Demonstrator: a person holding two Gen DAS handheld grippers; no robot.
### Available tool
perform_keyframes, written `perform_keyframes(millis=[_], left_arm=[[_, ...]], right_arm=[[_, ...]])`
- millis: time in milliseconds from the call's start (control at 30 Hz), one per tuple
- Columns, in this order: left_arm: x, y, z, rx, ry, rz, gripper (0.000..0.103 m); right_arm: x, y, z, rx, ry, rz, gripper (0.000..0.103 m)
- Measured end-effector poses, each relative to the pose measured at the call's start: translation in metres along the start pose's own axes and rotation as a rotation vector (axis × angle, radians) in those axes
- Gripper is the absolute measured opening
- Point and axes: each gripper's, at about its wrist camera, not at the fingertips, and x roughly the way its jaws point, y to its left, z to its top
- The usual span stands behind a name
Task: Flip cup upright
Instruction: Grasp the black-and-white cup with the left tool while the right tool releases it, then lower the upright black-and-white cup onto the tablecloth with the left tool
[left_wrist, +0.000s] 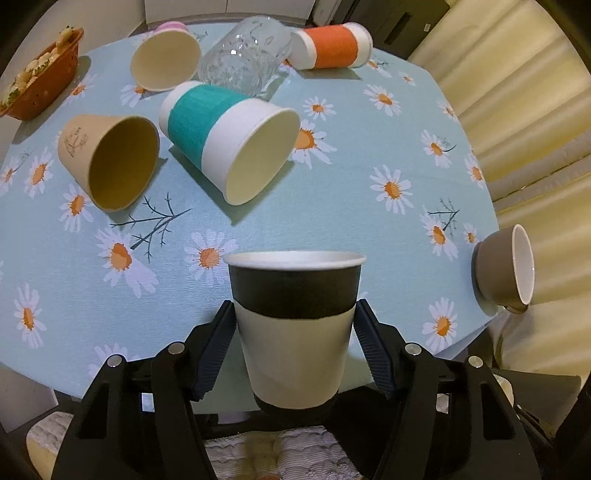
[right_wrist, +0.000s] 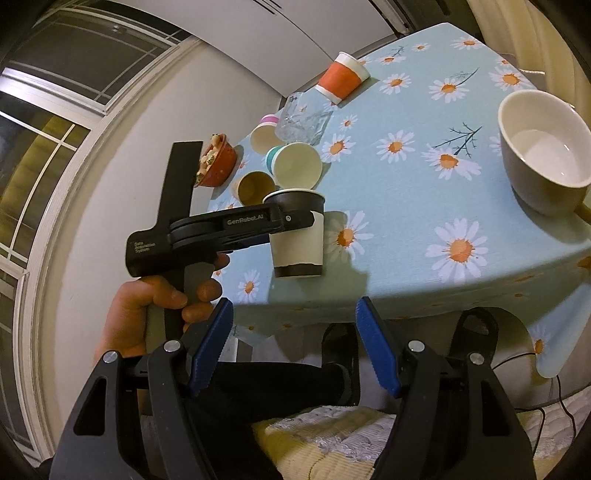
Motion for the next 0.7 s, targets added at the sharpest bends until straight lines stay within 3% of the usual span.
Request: perform_keyframes(millis=[133, 400, 700], left_arm=[[-0.021, 0.0, -0.007, 0.022, -0.079, 0.004, 0.063], [-0.07, -0.004, -0.044, 0.121, -0.4, 0.076, 0.063], [-0.077, -0.006, -0.087, 0.146, -0.724, 0.116, 0.063]], right_arm=[[0.002, 0.007, 0.001, -0.027, -0.024, 0.011, 0.069], [0.003, 0.02, 0.011, -0.068, -0.079, 0.069, 0.069], [-0.001, 0.028, 0.022, -0.087, -0.128, 0.115, 0.069]])
